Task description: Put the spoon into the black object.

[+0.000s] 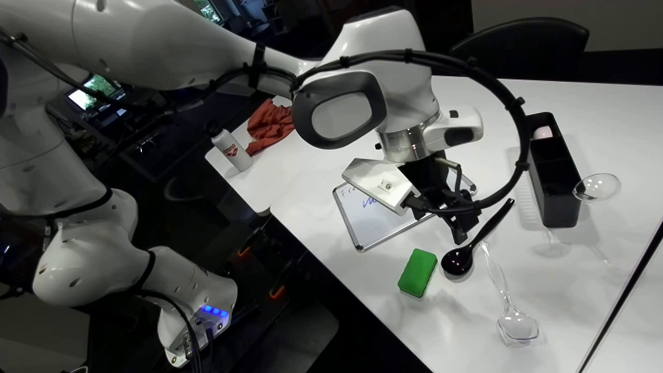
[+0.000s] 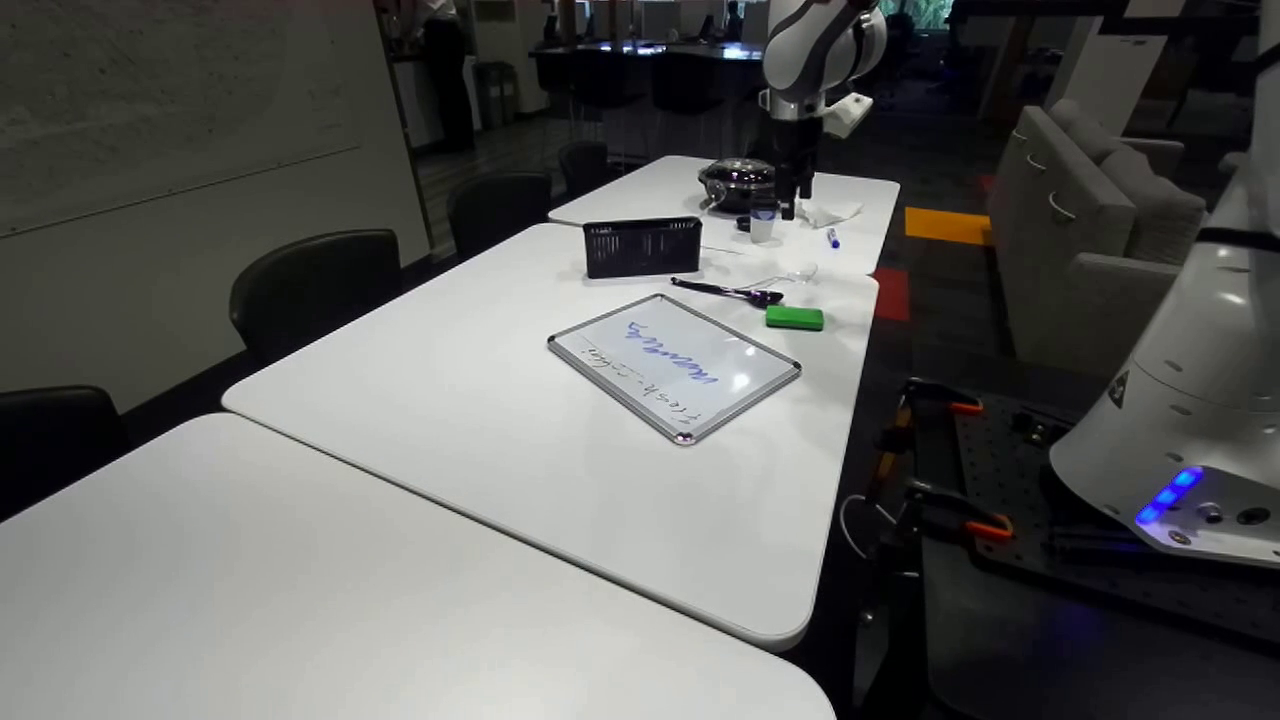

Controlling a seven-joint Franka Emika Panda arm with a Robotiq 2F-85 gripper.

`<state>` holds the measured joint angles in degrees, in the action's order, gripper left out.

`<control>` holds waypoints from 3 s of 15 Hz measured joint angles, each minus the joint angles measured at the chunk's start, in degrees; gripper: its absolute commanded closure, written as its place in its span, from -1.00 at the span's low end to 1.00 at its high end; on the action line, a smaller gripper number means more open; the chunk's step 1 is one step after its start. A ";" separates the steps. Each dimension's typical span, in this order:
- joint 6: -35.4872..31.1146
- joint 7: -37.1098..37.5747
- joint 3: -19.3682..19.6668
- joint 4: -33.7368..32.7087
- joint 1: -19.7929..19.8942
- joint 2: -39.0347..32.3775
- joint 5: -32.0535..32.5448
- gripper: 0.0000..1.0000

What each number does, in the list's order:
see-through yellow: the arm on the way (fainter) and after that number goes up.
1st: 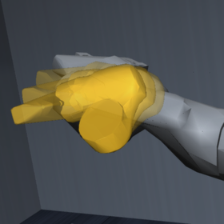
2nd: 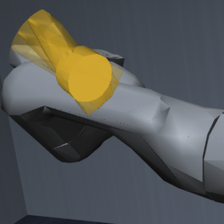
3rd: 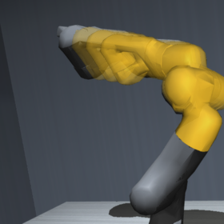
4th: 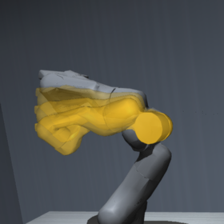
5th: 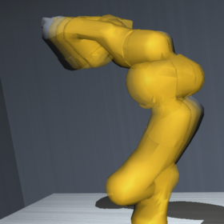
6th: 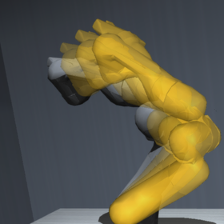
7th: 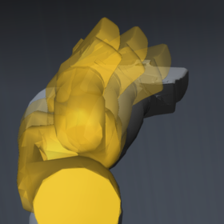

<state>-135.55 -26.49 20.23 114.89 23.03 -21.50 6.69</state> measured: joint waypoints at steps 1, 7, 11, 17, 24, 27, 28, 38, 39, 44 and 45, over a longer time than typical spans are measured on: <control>-0.02 -0.31 -0.84 -0.02 0.54 -0.42 -0.18 -1.00; -12.97 -2.19 -6.45 -1.28 3.52 -10.41 -0.25 -1.00; -17.85 -2.76 -10.79 -5.02 7.21 -17.34 -0.84 -1.00; -17.87 -3.69 -14.57 -10.86 10.93 -22.35 -1.35 -1.00; -17.86 -3.70 -15.40 -14.54 11.48 -25.59 -1.35 0.32; -17.86 -3.70 -15.41 -15.52 11.48 -26.68 -1.33 0.80; -17.85 -3.70 -15.41 -15.80 11.48 -26.99 -1.32 0.94; -17.82 -3.69 -15.41 -14.69 10.61 -25.15 -0.90 0.93; -17.84 -3.69 -15.32 -13.33 10.40 -23.44 -0.88 0.93; -17.85 -0.99 -10.71 -6.51 5.48 -12.71 2.38 0.93; -17.83 1.04 -8.52 -5.41 3.19 -10.58 4.82 0.93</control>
<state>-153.39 -25.46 11.71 109.48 26.22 -32.08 11.51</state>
